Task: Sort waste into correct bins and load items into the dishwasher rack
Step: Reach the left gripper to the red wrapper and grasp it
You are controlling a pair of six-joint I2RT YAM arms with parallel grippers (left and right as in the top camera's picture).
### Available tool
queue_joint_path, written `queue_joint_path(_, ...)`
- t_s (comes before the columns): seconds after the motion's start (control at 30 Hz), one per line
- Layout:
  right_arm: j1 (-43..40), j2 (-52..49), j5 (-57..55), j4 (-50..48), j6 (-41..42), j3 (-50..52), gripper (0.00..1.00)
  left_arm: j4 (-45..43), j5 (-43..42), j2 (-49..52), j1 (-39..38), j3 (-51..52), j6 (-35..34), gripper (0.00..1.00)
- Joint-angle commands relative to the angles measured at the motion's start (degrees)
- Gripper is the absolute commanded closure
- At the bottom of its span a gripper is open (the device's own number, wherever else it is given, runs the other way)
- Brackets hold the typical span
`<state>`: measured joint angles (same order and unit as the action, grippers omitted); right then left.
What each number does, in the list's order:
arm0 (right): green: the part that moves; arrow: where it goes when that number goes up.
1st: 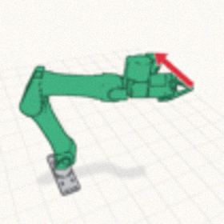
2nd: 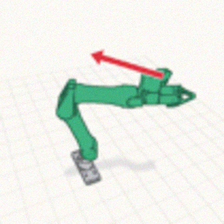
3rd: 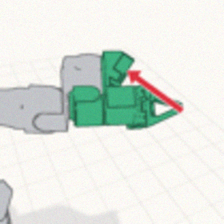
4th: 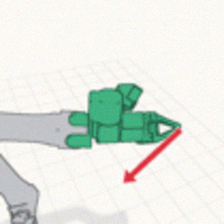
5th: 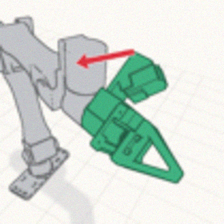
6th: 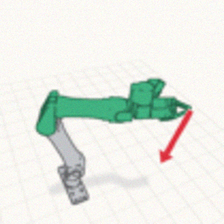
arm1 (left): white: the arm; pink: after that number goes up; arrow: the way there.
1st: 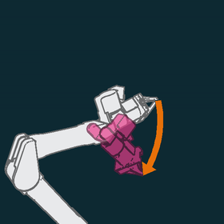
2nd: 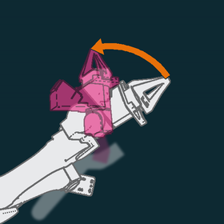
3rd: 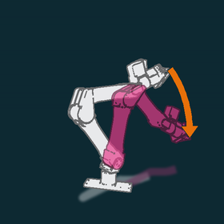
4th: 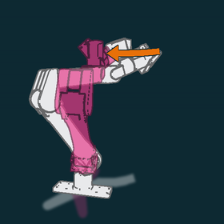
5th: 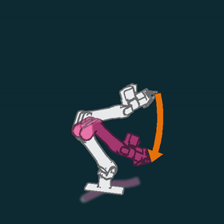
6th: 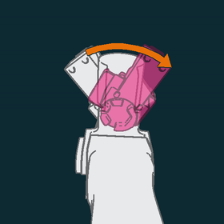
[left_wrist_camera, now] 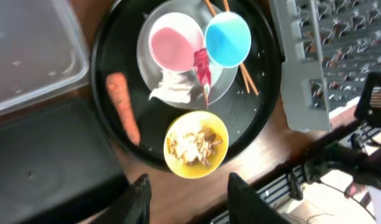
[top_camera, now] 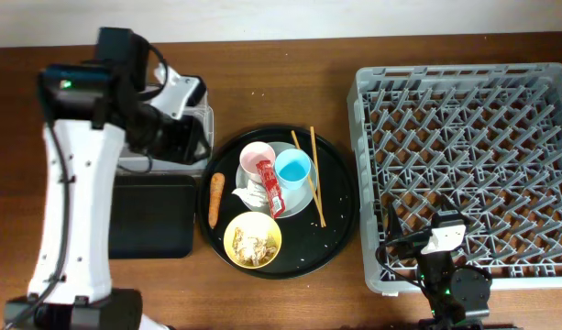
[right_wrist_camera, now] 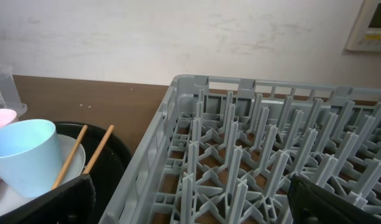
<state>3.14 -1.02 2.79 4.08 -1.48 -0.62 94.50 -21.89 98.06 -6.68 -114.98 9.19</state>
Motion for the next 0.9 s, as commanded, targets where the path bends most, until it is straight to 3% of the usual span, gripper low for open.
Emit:
queue_joint_path(0.0,-0.2,0.3,-0.3,0.2,0.5,0.3,0.02,-7.8,-1.9,1.1,-6.0,10.3,-2.4,0.50)
queue_joint_path(0.13,-0.2,0.3,-0.3,0.2,0.5,0.3,0.02,-26.5,0.0,1.4,-12.8,26.0,-11.3,0.47)
queue_joint_path(0.3,-0.2,0.3,-0.3,0.2,0.5,0.3,0.02,-38.8,4.2,1.4,-15.4,34.8,-18.9,0.47)
queue_joint_path(0.63,-0.2,0.3,-0.3,0.2,0.5,0.3,0.02,-48.4,5.7,1.4,-16.8,42.6,-22.5,0.48)
queue_joint_path(0.7,-0.2,0.3,-0.3,0.2,0.5,0.3,0.02,-48.9,5.6,1.4,-16.9,42.6,-23.6,0.64)
queue_joint_path(0.73,-0.2,0.3,-0.3,0.2,0.5,0.3,0.02,-48.8,5.2,1.4,-16.9,42.6,-25.1,0.80)
queue_joint_path(0.77,-0.2,0.3,-0.3,0.2,0.5,0.3,0.02,-48.9,3.6,1.4,-16.9,42.6,-25.1,0.89)
queue_joint_path(0.83,-0.2,0.3,-0.3,0.2,0.5,0.3,0.02,-48.9,3.2,1.4,-16.9,42.6,-26.0,1.00)
queue_joint_path(0.87,-0.2,0.3,-0.3,0.2,0.5,0.3,0.02,-48.9,3.2,1.4,-16.9,42.5,-26.0,1.00)
